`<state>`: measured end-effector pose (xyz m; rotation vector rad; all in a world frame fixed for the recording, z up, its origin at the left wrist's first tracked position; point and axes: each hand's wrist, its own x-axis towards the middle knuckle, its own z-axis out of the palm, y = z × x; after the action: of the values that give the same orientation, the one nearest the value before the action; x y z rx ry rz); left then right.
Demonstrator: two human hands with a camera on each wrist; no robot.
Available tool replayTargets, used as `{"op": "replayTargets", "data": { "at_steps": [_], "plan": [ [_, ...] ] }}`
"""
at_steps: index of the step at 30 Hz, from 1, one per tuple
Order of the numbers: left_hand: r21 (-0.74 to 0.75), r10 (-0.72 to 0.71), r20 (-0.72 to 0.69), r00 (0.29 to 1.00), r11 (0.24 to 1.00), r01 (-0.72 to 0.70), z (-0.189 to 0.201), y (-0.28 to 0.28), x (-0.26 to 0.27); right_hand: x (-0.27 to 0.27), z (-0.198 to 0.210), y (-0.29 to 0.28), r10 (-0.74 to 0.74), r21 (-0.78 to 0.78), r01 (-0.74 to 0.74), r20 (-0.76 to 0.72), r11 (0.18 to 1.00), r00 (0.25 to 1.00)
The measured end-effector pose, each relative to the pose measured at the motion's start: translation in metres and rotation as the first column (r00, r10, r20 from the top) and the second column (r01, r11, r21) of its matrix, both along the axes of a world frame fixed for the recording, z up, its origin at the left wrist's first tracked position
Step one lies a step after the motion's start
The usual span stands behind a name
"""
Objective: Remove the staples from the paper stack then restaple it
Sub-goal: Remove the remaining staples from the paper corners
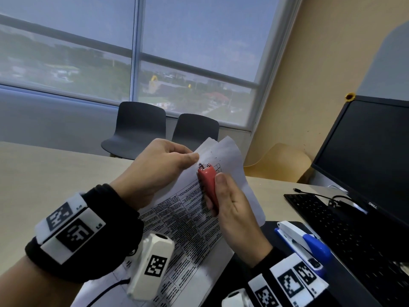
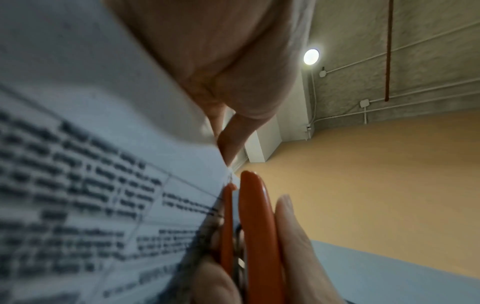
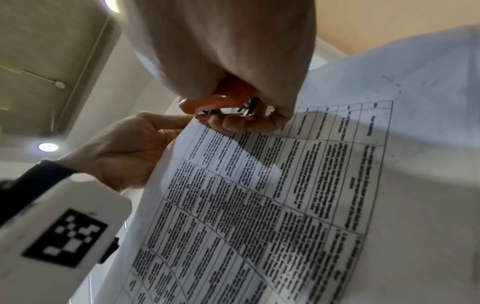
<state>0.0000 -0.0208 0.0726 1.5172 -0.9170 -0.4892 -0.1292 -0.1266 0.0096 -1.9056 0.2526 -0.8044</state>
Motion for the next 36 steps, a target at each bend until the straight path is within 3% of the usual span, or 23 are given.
{"op": "replayTargets", "data": {
  "at_steps": [5,8,11,14,18,26,31,36],
  "plan": [
    [0.151,-0.079,0.230,0.970,0.988,0.044,-0.003,0.001,0.002,0.000,0.006,-0.004,-0.027,0.063,0.027,-0.003,0.998,1.000],
    [0.153,-0.003,0.373,0.928,0.986,-0.058,-0.006,-0.001,0.000,0.002,0.009,-0.006,-0.058,-0.071,0.055,-0.039,0.996,0.998],
    [0.151,0.048,0.445,0.894,0.980,-0.128,-0.006,-0.002,0.001,0.006,0.015,-0.010,-0.116,-0.172,0.099,-0.091,0.980,0.989],
    [0.141,0.046,0.484,0.874,0.981,-0.130,-0.006,-0.002,-0.001,0.010,0.022,-0.010,-0.131,-0.086,0.121,-0.121,0.989,0.984],
    [0.107,0.020,0.400,0.916,0.992,-0.069,-0.005,-0.002,-0.005,0.019,0.022,-0.009,-0.158,-0.037,0.157,-0.034,0.987,0.987],
    [0.092,-0.041,0.193,0.980,0.995,0.024,-0.007,-0.003,-0.006,0.017,0.026,-0.003,-0.149,0.261,0.129,0.056,0.957,0.987],
    [0.096,-0.007,0.168,0.986,0.995,-0.009,-0.010,-0.006,-0.008,0.016,0.021,-0.011,-0.143,0.102,0.138,0.038,0.985,0.989],
    [0.118,0.082,0.314,0.946,0.985,-0.124,-0.012,-0.007,-0.007,0.012,0.017,-0.018,-0.058,0.108,0.057,0.005,0.993,0.998]
  ]
}}
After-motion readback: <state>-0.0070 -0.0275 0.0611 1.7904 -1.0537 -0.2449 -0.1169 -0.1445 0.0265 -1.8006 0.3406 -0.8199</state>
